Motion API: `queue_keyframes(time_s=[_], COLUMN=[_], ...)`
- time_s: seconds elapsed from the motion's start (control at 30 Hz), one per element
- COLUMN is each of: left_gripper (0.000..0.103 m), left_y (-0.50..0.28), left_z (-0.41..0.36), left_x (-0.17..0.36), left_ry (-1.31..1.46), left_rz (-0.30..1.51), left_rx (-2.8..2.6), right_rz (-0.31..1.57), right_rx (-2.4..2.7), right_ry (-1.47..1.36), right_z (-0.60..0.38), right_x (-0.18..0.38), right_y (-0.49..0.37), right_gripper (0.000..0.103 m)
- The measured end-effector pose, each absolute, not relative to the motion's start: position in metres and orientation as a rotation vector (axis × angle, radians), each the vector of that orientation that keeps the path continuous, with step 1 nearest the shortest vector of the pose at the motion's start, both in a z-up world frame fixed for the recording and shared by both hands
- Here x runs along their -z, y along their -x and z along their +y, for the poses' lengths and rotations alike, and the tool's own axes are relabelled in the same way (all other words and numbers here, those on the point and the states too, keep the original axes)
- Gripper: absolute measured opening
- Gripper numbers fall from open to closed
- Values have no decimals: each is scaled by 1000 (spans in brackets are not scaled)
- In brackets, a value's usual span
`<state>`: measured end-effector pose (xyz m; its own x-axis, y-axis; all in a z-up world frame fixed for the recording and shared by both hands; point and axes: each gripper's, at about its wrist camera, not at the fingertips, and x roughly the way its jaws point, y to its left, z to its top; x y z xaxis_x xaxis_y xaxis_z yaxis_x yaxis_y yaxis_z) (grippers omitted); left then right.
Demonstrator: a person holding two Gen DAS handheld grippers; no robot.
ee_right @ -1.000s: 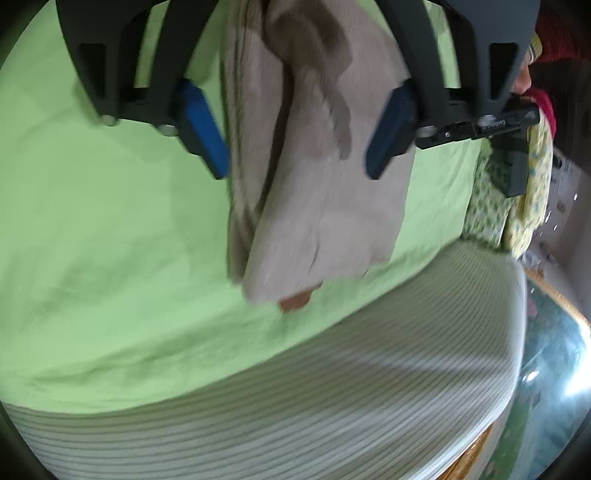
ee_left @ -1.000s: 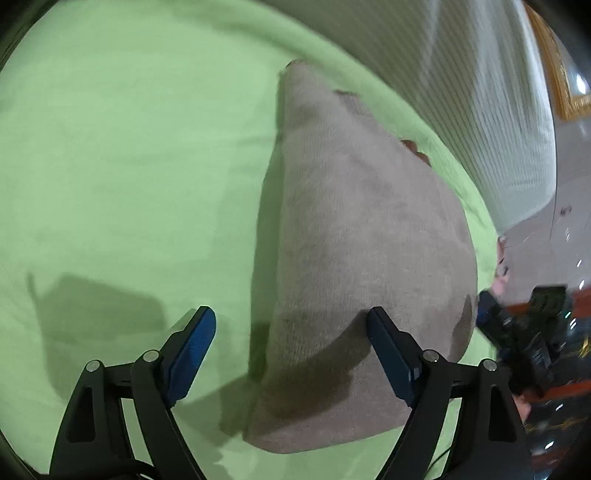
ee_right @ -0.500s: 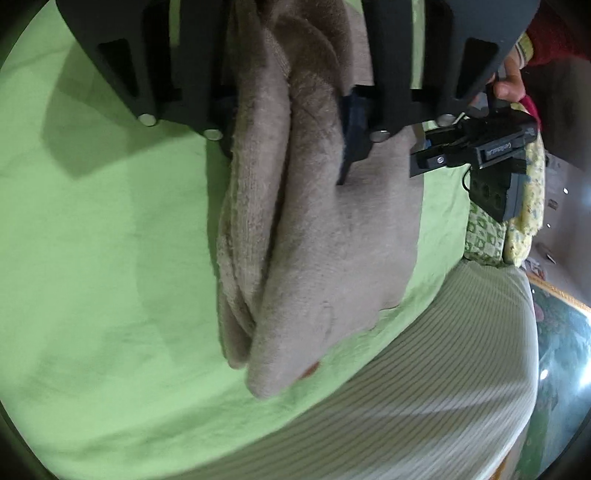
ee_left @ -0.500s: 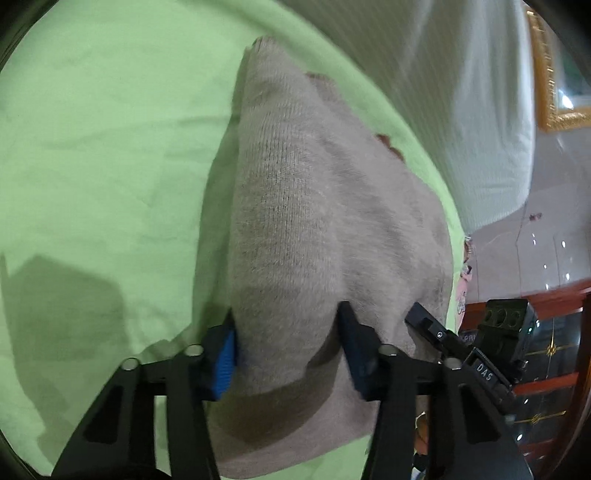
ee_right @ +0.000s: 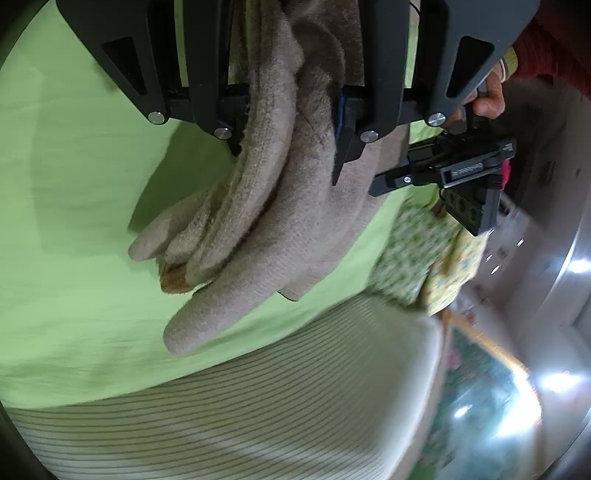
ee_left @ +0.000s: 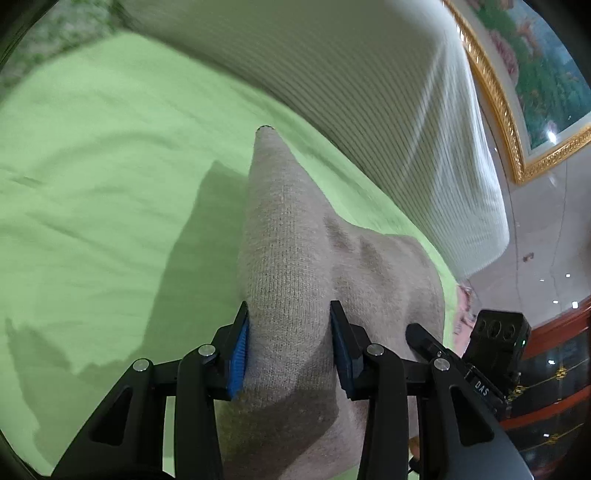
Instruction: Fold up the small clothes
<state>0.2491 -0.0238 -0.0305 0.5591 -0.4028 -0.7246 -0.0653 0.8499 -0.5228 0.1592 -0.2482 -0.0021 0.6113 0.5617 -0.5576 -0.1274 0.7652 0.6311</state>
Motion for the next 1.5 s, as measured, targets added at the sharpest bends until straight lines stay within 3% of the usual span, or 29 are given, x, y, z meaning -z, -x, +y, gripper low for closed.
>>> queue_keyframes(time_s=[0.2, 0.43, 0.5, 0.63, 0.7, 0.83, 0.93, 1.1, 1.43, 1.5], left_gripper=[39, 32, 34, 52, 52, 53, 63, 64, 65, 65], left_y=[-189, -172, -164, -160, -156, -134, -116, -85, -67, -69], left_z=[76, 96, 106, 102, 102, 102, 99, 88, 77, 77], left_x=[13, 60, 64, 64, 62, 53, 51, 59, 81, 82], left_ry=[540, 513, 506, 410, 385, 303, 228, 106, -5, -8], left_rz=[924, 973, 980, 1002, 1013, 1040, 1076, 1119, 1162, 1156], left_rx=[121, 27, 44, 26, 29, 32, 42, 80, 81, 78], right_rz=[860, 982, 1046, 1061, 1051, 1002, 963, 929, 1031, 1046], right_rx=[-547, -523, -479, -399, -368, -324, -300, -301, -287, -289], right_ry=[-541, -488, -492, -527, -548, -547, -529, -451, -327, -309], right_z=[-175, -143, -147, -166, -176, -181, -178, -164, -131, -127], right_x=[24, 68, 83, 93, 89, 70, 56, 38, 66, 68], right_y=[-182, -184, -182, -168, -157, -135, -114, -75, -63, -66], right_gripper=[32, 33, 40, 51, 53, 53, 53, 53, 53, 46])
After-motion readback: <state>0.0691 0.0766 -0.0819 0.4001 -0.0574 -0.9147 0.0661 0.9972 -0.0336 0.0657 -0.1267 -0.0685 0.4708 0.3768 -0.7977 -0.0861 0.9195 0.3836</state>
